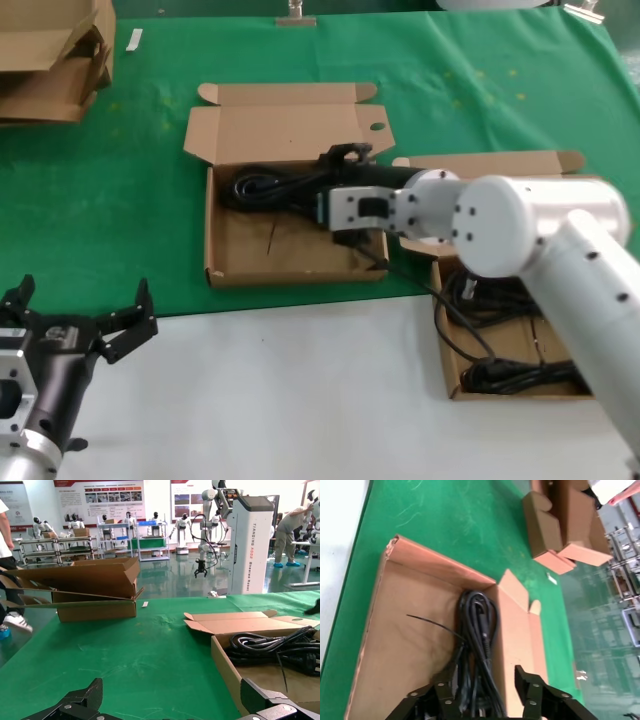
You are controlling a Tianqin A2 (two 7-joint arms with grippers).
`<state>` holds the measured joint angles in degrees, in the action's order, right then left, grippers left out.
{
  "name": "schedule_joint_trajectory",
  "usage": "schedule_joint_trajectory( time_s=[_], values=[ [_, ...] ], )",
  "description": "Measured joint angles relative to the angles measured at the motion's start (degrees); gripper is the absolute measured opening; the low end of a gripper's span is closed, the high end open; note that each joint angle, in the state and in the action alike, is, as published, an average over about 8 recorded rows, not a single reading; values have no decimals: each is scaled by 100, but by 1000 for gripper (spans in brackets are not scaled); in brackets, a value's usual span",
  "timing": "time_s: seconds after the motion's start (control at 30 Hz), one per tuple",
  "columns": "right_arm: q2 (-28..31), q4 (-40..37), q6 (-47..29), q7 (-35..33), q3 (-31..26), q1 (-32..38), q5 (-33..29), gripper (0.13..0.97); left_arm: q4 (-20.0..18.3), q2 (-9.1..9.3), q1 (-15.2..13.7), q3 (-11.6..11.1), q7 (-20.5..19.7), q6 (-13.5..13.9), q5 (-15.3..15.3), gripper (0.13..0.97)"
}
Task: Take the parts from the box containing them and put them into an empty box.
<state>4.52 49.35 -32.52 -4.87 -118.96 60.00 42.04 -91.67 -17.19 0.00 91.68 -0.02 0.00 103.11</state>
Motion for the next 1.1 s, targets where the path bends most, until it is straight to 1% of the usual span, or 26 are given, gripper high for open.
schedule_joint_trajectory(
  time_s=[0.07,0.2,0.4,0.47,0.5,0.6,0.77,0.8,1.07,1.1],
  values=[
    [141,396,-138,138,71,-136,-47,408,0,0,0,0,0,0,0,966],
    [476,1325,-516,501,268,-477,-102,408,0,0,0,0,0,0,0,966],
    [1046,2798,-1067,1052,675,-1132,-21,554,0,0,0,0,0,0,0,966],
    [1202,3174,-1177,1178,800,-1324,23,603,0,0,0,0,0,0,0,966],
    [1265,3323,-1217,1227,851,-1403,42,603,0,0,0,0,0,0,0,966],
    [1376,3582,-1274,1310,950,-1553,92,672,0,0,0,0,0,0,0,966],
    [1393,3642,-1180,1306,1008,-1683,239,788,0,0,0,0,0,0,0,966],
    [1392,3646,-1142,1299,1023,-1720,290,788,0,0,0,0,0,0,0,966],
    [1378,3699,-729,1220,1182,-2121,836,908,0,0,0,0,0,0,0,966],
    [1377,3706,-669,1209,1205,-2179,915,908,0,0,0,0,0,0,0,966]
  ],
)
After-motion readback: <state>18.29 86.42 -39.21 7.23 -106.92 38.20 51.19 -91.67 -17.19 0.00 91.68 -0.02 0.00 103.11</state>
